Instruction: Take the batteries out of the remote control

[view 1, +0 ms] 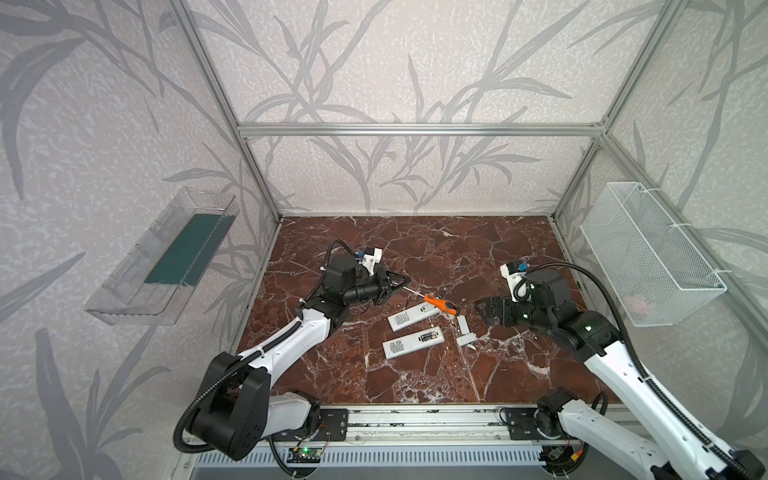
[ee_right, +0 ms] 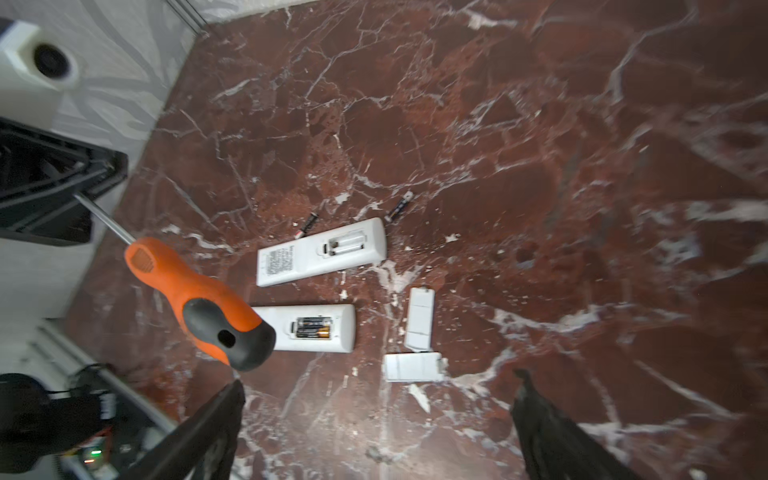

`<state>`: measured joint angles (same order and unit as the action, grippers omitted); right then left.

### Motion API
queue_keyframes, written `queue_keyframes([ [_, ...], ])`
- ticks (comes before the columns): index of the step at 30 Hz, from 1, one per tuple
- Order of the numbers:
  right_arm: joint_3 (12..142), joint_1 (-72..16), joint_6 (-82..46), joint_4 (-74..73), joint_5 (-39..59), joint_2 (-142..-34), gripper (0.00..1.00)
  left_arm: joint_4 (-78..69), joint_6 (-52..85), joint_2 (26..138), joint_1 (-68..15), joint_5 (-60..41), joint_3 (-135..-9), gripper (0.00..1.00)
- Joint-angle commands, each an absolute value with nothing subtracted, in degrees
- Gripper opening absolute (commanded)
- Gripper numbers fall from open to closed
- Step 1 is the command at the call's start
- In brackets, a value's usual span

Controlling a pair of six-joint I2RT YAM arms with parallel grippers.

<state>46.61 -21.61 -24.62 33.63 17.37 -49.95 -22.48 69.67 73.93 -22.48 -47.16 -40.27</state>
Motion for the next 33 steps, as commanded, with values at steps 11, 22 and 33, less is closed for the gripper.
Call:
queue_keyframes([
  [11, 34.8, -16.9, -49.9, -4.4, 55.4, -55.5, 0.99, -40.1, 76.3, 74.4, -22.2, -50.4, -37.5, 0.0],
  [22, 35.6, -20.2, -53.1, -10.6, 53.8, -57.5, 0.97, -44.6, 79.9, 74.3, -22.8, -49.8, -36.0, 0.0],
  [33, 37.1, -24.5, -54.7, -15.9, 50.9, -59.9, 0.86, -45.5, 80.2, 74.6, -23.7, -49.6, -35.3, 0.0],
])
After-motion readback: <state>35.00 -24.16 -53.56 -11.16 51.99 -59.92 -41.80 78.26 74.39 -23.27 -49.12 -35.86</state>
